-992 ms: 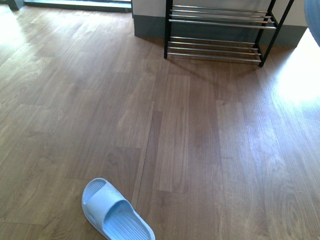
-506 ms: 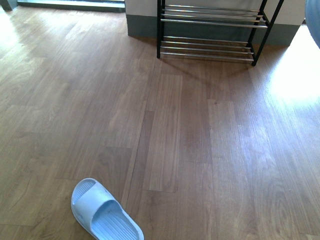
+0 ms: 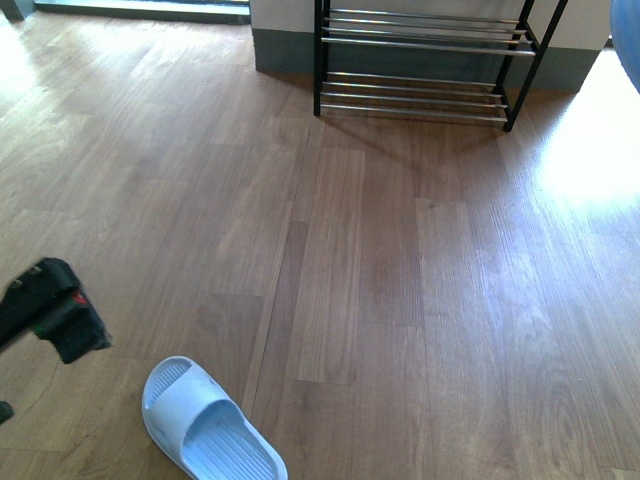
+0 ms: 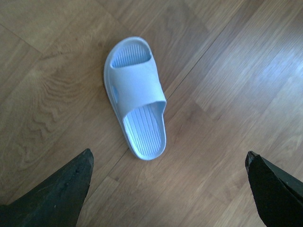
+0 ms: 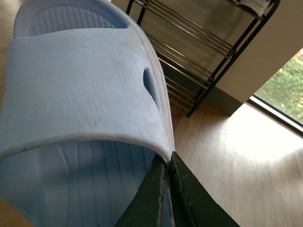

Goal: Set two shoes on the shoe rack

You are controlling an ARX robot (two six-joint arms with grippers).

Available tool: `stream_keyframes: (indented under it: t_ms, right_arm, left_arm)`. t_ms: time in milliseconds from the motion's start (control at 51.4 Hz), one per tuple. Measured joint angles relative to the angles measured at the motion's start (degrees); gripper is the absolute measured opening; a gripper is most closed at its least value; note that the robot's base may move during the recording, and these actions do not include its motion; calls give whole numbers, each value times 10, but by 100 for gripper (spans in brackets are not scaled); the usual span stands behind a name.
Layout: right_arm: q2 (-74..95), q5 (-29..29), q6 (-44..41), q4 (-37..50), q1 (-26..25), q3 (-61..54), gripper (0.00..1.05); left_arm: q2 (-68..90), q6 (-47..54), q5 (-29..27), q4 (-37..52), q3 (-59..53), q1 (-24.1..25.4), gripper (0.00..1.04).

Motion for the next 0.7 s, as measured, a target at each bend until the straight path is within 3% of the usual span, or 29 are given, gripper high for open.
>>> stream_keyframes:
  t_ms: [292,700]
  right_arm:
    - [0,0,0,0,0,0,1]
    - [0,0,0,0,0,0,1]
  left_arm:
    - [201,33,5,4,105,-15,95]
    - [445,143,-22,-77,302,-41,95]
